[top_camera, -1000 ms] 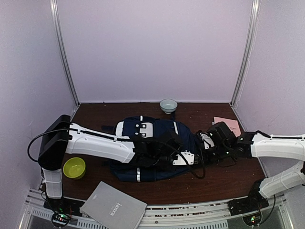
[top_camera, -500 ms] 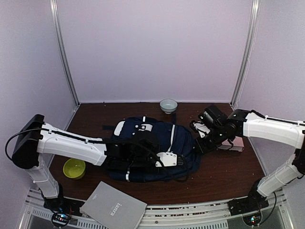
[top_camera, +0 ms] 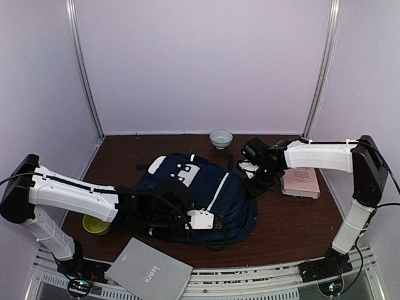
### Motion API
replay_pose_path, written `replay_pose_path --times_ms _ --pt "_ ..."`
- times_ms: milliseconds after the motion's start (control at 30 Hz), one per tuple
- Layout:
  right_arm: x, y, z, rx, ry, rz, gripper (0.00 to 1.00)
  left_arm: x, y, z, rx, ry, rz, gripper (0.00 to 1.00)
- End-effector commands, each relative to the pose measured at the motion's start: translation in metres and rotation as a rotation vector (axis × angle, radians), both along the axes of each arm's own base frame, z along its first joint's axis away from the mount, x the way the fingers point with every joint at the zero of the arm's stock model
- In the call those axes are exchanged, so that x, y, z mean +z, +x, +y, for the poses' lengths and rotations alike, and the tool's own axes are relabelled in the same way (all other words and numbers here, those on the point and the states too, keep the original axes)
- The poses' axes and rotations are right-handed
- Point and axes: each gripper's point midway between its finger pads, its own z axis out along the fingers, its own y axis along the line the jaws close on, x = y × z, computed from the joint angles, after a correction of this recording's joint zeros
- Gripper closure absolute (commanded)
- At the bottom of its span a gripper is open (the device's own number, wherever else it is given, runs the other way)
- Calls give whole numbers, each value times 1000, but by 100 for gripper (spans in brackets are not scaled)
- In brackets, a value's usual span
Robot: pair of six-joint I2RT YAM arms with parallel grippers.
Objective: Pack the student bag
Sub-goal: Zip the student bag into the second largest pocket of the bag.
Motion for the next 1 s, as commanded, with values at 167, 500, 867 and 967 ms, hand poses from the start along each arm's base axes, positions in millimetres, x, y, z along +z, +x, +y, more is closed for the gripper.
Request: replay_pose_path --times_ms 167,500,867,967 --pt "-37 -34 26 -33 214 46 100 10 37 117 790 -129 406 64" --pt "-64 -54 52 -14 242 99 100 -62 13 213 1205 -257 755 94" --pt "-58 -105 79 86 257 135 100 -71 115 196 1222 -217 550 100" --pt "-45 -127 89 137 272 136 100 -54 139 177 1187 -252 508 100"
